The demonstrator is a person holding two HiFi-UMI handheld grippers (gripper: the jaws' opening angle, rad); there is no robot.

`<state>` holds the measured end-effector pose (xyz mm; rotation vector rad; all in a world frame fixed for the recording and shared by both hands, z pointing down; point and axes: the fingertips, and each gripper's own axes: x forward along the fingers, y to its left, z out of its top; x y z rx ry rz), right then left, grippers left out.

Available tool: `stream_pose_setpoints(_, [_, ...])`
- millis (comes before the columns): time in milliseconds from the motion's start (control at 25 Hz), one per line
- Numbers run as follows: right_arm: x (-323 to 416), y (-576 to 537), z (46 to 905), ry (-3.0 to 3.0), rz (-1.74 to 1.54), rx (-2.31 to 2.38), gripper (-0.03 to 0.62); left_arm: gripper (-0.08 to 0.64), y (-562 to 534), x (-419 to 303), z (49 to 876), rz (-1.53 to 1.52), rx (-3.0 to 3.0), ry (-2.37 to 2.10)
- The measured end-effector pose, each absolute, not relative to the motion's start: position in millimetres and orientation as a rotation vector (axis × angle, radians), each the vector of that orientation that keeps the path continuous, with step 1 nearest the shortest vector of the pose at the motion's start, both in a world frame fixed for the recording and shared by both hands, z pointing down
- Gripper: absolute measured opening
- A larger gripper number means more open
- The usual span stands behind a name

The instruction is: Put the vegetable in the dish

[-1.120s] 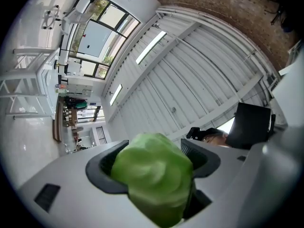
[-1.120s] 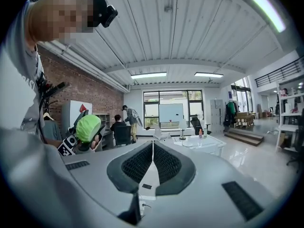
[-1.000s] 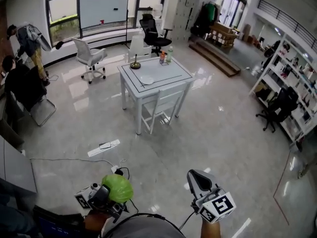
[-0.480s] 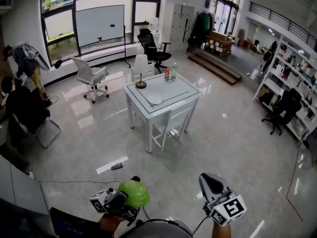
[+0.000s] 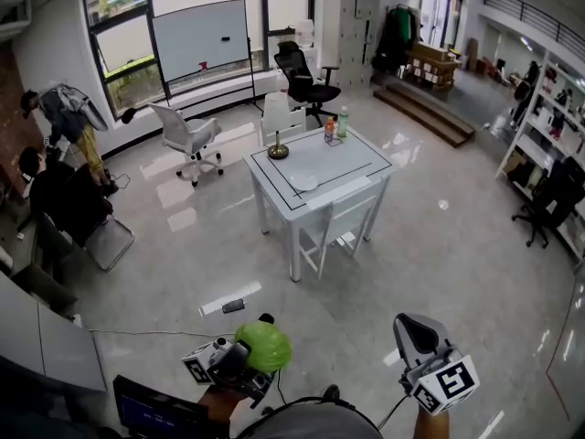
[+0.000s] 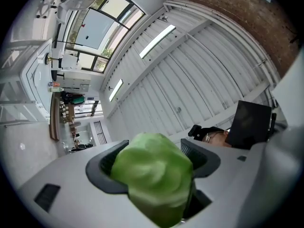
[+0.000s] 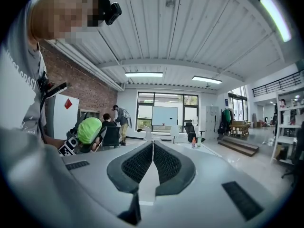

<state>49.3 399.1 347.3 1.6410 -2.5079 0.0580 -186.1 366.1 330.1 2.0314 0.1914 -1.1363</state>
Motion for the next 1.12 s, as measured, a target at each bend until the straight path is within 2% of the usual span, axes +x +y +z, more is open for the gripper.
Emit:
stream_pose_setpoints(440, [148.4, 362.0, 347.7, -2.591, 0.042, 1.547, 0.008, 0.350, 338.1, -84.0, 322.0, -1.232, 1.987, 0.149])
stream_pose_setpoints(840, [192.9, 335.4, 363.1, -2.570, 0.082, 1.585, 0.008, 0.350, 302.5, -54.0, 328.8, -1.215, 2.013, 0.120])
stream_pose_setpoints(1120, [183.8, 283.0, 355.5, -2.570, 0.081, 1.575, 0.008, 0.350, 245.4, -59.0, 328.3, -1.203, 1.987, 0.101])
